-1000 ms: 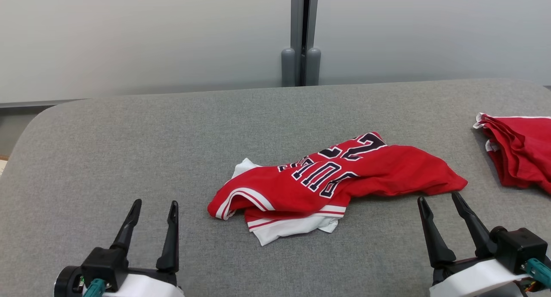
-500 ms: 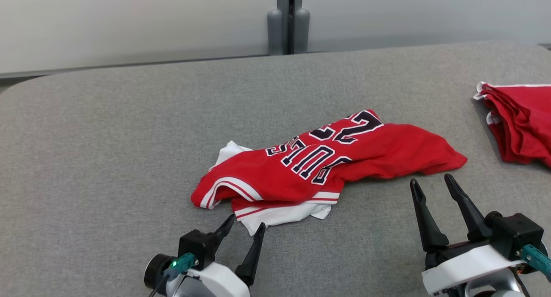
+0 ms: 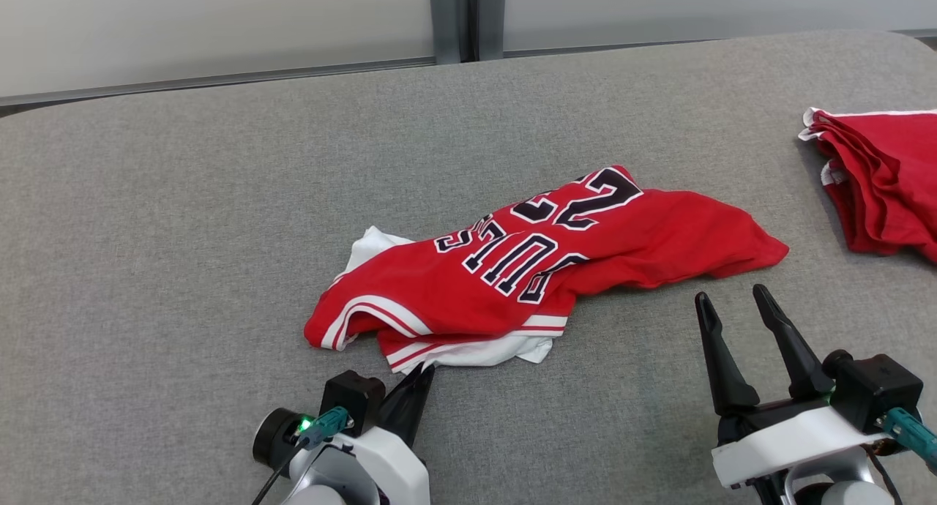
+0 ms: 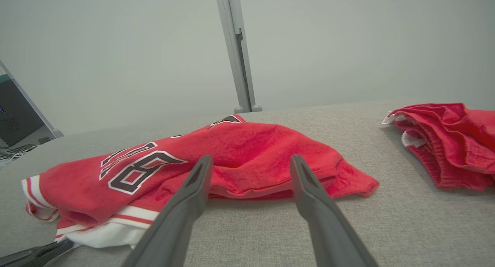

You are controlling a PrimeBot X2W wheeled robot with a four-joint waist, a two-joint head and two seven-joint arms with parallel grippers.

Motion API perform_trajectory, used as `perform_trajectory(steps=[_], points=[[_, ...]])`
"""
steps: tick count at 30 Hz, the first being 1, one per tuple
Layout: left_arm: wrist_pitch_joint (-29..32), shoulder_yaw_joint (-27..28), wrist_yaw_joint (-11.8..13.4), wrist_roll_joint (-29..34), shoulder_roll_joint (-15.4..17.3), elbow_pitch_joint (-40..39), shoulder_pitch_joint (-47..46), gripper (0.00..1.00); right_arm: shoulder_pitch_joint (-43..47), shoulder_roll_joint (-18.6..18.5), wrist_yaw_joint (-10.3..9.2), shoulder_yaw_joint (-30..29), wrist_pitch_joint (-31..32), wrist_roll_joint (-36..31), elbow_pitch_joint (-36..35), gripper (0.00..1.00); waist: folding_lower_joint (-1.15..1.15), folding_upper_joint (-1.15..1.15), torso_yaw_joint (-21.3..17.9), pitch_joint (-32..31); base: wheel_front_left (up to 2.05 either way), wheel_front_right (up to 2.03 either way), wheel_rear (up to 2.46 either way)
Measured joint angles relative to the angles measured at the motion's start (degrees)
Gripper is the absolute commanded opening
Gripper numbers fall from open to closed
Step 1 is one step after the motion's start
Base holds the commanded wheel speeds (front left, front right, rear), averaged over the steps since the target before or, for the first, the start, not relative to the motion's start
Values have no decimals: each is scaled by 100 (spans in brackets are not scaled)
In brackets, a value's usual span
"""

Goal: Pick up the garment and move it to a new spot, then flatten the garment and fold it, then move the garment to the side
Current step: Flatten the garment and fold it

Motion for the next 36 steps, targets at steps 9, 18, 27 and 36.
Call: perform_trajectory(steps=[9,18,27,36], points=[[-2,19,-4,60,368,-1847,30,0,-7,32,0,-162,-52,51,55,100,0,0,243,-86,0,0,0],[603,403,411,-12,876,-3348,453,0,-10,53,0,-230,-60,85,57,100,0,0,449,-115,0,0,0],[877,735,573,-499,1036,-2749,904,0,-108,58,0,-203,-57,141,46,100,0,0,457,28,0,0,0],[409,884,521,-704,811,-1884,730,100,-165,35,0,-241,-43,191,29,100,0,0,395,108,0,0,0]])
